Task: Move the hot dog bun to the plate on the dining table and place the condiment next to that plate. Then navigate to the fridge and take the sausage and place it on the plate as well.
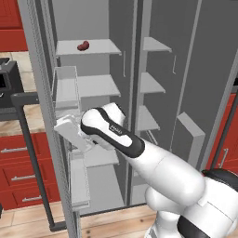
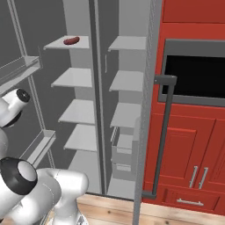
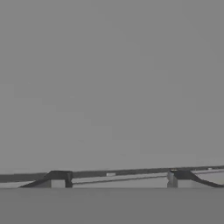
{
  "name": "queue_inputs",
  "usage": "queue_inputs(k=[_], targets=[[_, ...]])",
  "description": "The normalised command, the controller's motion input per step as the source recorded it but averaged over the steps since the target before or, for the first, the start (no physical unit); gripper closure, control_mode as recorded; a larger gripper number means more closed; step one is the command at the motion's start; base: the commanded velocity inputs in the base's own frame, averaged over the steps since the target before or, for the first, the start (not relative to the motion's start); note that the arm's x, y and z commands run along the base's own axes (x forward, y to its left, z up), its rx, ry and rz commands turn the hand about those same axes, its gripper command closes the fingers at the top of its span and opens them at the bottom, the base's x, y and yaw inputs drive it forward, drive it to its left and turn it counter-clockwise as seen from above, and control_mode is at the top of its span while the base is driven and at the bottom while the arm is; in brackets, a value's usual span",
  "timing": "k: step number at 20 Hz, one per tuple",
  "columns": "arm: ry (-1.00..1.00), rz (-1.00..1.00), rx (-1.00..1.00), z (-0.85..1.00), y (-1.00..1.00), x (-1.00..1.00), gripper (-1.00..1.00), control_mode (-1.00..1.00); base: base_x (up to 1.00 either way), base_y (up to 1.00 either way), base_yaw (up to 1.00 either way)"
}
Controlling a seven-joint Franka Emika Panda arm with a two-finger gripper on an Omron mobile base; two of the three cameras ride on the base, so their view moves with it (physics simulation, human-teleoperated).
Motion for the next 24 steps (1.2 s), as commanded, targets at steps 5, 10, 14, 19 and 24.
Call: queue_inputs(k=[5, 10, 14, 19, 24], targets=[[-0.25, 0.03, -0.24, 0.0, 0.1, -0.54, -1.0, -1.0, 0.0, 0.0, 0.0], [-0.26, 0.0, -0.13, 0.0, -0.28, -0.9, -1.0, -1.0, 0.0, 0.0, 0.0], [-0.22, 0.0, -0.07, 0.01, -0.57, -0.84, -1.0, -1.0, 0.0, 0.0, 0.0], [-0.13, -0.01, -0.06, 0.1, -0.8, -0.55, -1.0, -1.0, 0.0, 0.0, 0.0], [-0.06, -0.04, -0.07, 0.14, -0.9, -0.28, -1.0, -1.0, 0.0, 0.0, 0.0]])
